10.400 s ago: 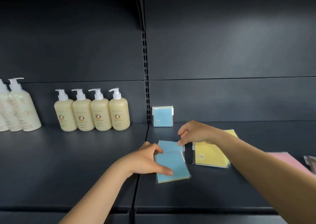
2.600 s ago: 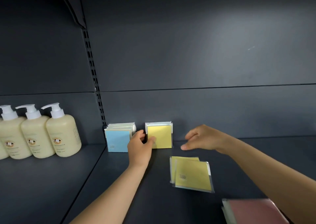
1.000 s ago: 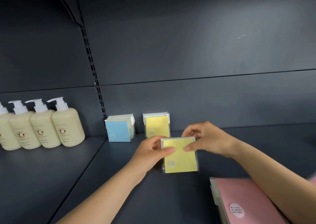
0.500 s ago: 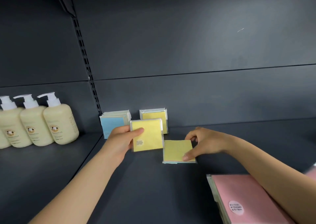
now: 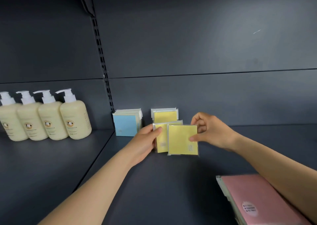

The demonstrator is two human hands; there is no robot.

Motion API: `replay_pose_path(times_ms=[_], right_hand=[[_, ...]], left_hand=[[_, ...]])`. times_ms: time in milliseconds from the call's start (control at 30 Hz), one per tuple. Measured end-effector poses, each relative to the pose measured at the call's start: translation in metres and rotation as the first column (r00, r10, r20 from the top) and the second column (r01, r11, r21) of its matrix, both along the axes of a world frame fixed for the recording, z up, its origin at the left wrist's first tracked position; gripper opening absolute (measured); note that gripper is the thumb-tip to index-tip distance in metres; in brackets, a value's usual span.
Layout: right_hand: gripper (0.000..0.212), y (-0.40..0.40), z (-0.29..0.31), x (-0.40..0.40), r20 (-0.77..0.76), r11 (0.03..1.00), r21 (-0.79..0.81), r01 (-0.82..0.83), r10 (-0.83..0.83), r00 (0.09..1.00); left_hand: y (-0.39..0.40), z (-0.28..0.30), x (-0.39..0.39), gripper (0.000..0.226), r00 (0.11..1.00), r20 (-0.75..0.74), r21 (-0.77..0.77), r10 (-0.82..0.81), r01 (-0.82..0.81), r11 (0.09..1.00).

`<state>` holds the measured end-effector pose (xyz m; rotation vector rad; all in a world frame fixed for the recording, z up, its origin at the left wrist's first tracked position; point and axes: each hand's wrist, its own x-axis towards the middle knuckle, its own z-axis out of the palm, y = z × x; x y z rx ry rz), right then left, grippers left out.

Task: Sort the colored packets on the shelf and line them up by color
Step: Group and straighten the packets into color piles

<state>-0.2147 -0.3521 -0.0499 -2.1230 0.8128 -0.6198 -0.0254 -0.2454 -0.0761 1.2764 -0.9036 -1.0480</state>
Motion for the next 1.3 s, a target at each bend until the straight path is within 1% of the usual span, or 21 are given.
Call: replay_pose_path(times_ms=[33,67,133,167,233,300,367,400,467,500,600,733,800,867,933,967,1033,1133,1300], right_hand=[[0.038,0.001,0.001,0.003,0.001,1.0,-0.021,0.017,-0.017,1.0],[0.04,0.001,0.001,0.006,0.004,0.999,-0.042,0.022,-0.022,1.0],[0.042,0.004,0.001,0.012,0.008,0.995,-0.089,0.044,-0.043,0.999],[0.043,0.005,0.0,0.015,0.012,0.993,-0.101,0.065,-0.064,0.998],[0.042,0.005,-0.003,0.02,-0.005,0.989,-0.093,0.113,-0.114,0.993],[0.041,0.002,-0.005,0.024,-0.047,0.99,-0.008,0.14,-0.141,0.989],[0.031,0.0,-0.006,0.029,-0.008,0.981,0.163,0.103,-0.103,0.995],[0.023,0.0,-0.006,0.033,-0.006,0.979,0.185,0.088,-0.089,0.996],[0.009,-0.006,-0.009,0.042,-0.052,0.987,0.099,0.13,-0.125,0.991],[0.007,-0.007,-0.01,0.046,-0.074,0.986,0.05,0.161,-0.157,0.985],[0.015,-0.009,-0.011,0.057,-0.085,0.976,-0.018,0.217,-0.218,0.972],[0.012,-0.011,-0.015,0.07,-0.069,0.963,-0.03,0.267,-0.268,0.961],[0.019,-0.013,-0.015,0.073,-0.054,0.952,-0.043,0.302,-0.304,0.951],[0.031,-0.015,-0.016,0.076,-0.023,0.947,-0.012,0.321,-0.321,0.947],[0.042,-0.017,-0.021,0.079,-0.018,0.948,0.071,0.311,-0.31,0.95],[0.043,-0.019,-0.024,0.082,-0.018,0.947,0.116,0.299,-0.298,0.954],[0.036,-0.02,-0.031,0.087,-0.036,0.948,0.152,0.28,-0.278,0.96],[0.032,-0.017,-0.031,0.093,-0.092,0.957,0.098,0.272,-0.263,0.96],[0.039,-0.018,-0.027,0.095,-0.134,0.96,0.051,0.276,-0.267,0.954]], left_hand=[[0.0,-0.001,0.0,0.026,0.999,0.022,-0.003,-0.04,0.04,0.999],[-0.001,-0.003,0.0,0.029,0.994,0.08,-0.001,-0.071,0.071,0.997],[-0.004,-0.007,0.0,0.039,0.974,0.206,0.016,-0.092,0.091,0.996],[-0.005,-0.008,0.0,0.042,0.966,0.244,0.022,-0.088,0.085,0.996],[-0.006,-0.01,-0.001,0.044,0.955,0.286,0.017,-0.073,0.071,0.997],[-0.006,-0.01,-0.001,0.041,0.943,0.33,-0.008,-0.05,0.056,0.998],[-0.009,-0.011,-0.001,0.038,0.914,0.404,-0.047,0.021,-0.003,0.999],[-0.012,-0.013,-0.001,0.035,0.884,0.458,-0.075,0.088,-0.061,0.995],[-0.02,-0.02,0.001,0.033,0.794,0.562,-0.137,0.234,-0.19,0.972],[-0.025,-0.022,0.002,0.033,0.759,0.584,-0.165,0.289,-0.238,0.957],[-0.034,-0.025,0.006,0.031,0.723,0.567,-0.229,0.394,-0.322,0.919],[-0.044,-0.025,0.012,0.033,0.688,0.566,-0.263,0.454,-0.371,0.891],[-0.047,-0.027,0.014,0.039,0.669,0.582,-0.264,0.463,-0.383,0.885],[-0.05,-0.028,0.016,0.044,0.654,0.605,-0.241,0.455,-0.394,0.887],[-0.052,-0.03,0.017,0.047,0.673,0.609,-0.189,0.421,-0.392,0.9],[-0.053,-0.03,0.018,0.048,0.686,0.607,-0.169,0.401,-0.381,0.909],[-0.053,-0.029,0.016,0.048,0.703,0.611,-0.138,0.364,-0.358,0.924],[-0.053,-0.028,0.016,0.05,0.713,0.608,-0.11,0.349,-0.359,0.927],[-0.05,-0.024,0.015,0.045,0.731,0.589,-0.117,0.346,-0.346,0.931]])
